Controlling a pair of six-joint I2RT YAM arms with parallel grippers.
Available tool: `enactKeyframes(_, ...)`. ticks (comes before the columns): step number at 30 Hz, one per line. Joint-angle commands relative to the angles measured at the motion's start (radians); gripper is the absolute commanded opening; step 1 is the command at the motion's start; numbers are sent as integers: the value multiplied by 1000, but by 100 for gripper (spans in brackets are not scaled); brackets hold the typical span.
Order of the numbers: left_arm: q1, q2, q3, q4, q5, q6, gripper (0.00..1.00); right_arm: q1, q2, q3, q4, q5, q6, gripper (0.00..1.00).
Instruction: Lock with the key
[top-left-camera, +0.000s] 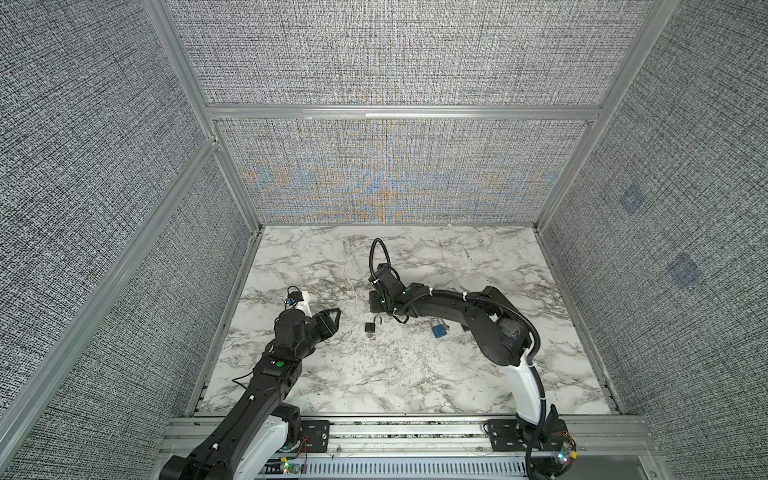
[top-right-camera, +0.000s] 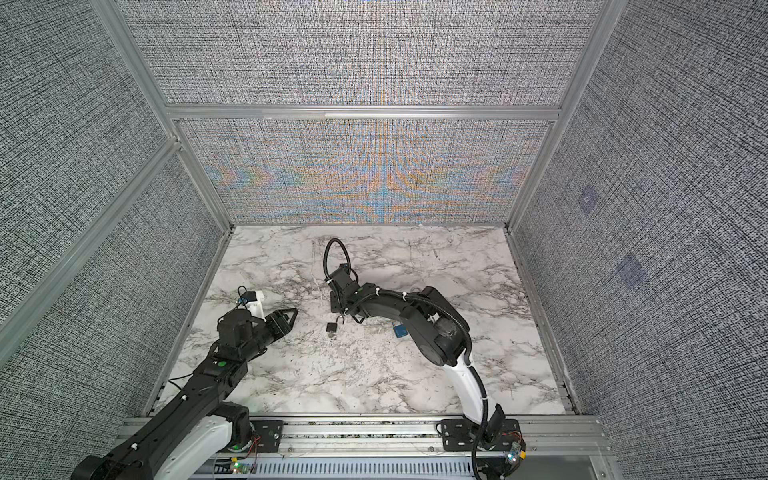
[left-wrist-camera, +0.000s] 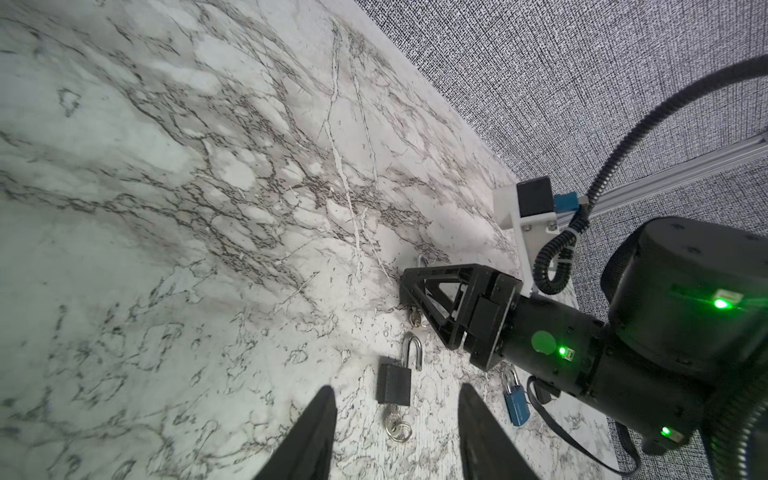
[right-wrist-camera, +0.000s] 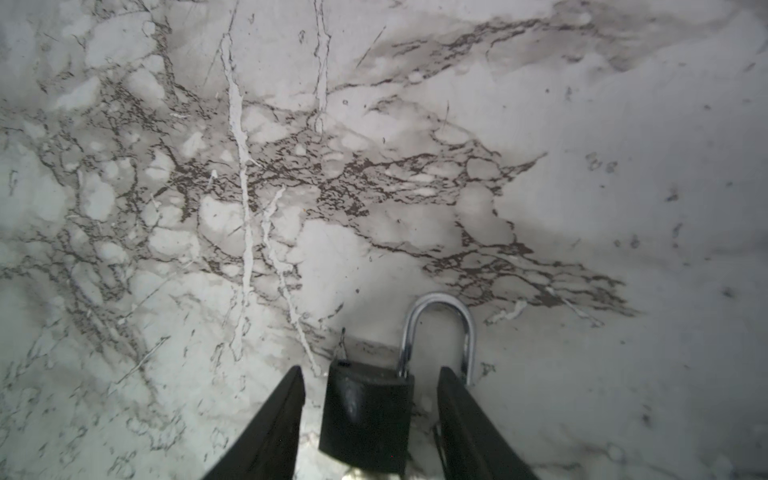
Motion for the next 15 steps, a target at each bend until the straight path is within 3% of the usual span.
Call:
enactKeyframes(1, 7, 3, -2, 28, 21, 6, 50, 1, 17, 22, -37, 27, 15, 52)
enactKeyframes(15, 27, 10, -8, 36, 40, 6, 50, 26, 58, 86, -150, 83, -23, 44)
